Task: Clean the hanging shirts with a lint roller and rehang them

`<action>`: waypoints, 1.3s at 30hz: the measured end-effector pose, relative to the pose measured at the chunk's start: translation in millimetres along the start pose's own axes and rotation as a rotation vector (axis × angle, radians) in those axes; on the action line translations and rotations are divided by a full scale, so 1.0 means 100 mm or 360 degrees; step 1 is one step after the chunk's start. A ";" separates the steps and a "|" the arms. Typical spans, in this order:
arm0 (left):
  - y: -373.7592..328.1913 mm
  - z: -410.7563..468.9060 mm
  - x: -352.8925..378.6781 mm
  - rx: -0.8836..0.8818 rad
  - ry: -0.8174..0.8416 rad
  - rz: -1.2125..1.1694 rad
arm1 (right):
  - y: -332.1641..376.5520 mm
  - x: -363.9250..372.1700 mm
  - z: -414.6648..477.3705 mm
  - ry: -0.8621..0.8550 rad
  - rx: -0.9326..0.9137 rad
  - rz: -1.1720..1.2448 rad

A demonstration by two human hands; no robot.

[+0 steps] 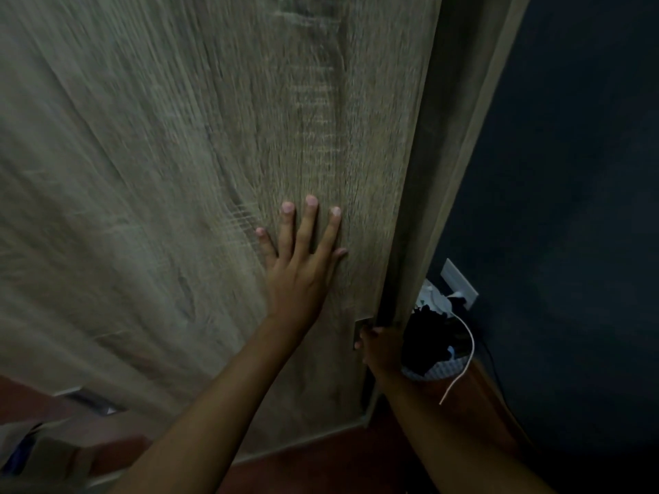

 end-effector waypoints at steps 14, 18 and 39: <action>-0.25 0.09 0.00 -0.0015 0.0053 0.0028 | 0.22 -0.20 0.01 0.0073 -0.0172 -0.0466; -0.32 0.10 0.04 -0.0002 0.0077 0.0001 | 0.16 -0.24 0.08 0.0005 -0.0077 -0.0520; -1.09 0.40 -0.35 0.0300 0.0343 -0.0693 | 1.41 -1.10 -0.31 0.0311 -0.0338 -0.1016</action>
Point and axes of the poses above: each hand's wrist, its own z-axis towards the middle knuckle, its own x-axis out of the palm, y = z × x, the point moved 9 cm from there along z, towards the middle knuckle, and after that the axes turned 8 degrees about z, right-handed, at the moved point
